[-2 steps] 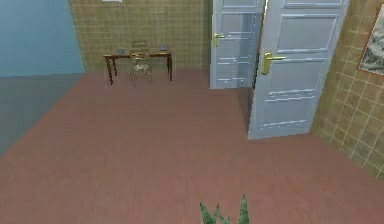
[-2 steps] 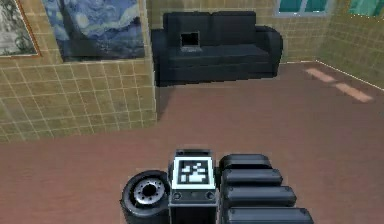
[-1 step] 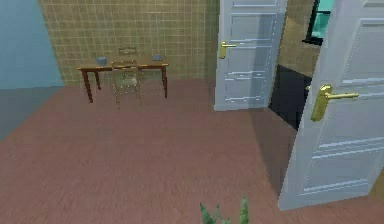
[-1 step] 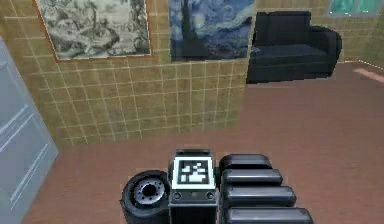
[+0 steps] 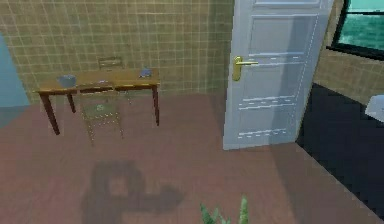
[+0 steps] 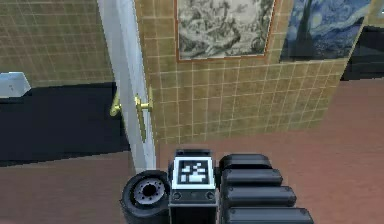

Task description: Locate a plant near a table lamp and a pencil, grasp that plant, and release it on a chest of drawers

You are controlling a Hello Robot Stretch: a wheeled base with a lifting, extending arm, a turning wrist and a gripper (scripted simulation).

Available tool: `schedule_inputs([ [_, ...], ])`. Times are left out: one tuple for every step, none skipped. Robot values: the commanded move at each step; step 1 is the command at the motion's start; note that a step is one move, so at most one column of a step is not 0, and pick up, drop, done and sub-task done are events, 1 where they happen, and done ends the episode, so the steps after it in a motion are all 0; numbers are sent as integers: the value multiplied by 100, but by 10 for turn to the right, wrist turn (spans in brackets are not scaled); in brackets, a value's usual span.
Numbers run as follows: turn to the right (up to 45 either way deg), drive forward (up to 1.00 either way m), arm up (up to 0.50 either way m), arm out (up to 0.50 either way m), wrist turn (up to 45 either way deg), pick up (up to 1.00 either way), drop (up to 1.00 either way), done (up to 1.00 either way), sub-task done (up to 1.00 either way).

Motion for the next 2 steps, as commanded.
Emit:
schedule_inputs([
  [30, 0, 0, 0, 0, 0, 0, 0, 0],
  [0, 25, 0, 0, 0, 0, 0, 0, 0],
])
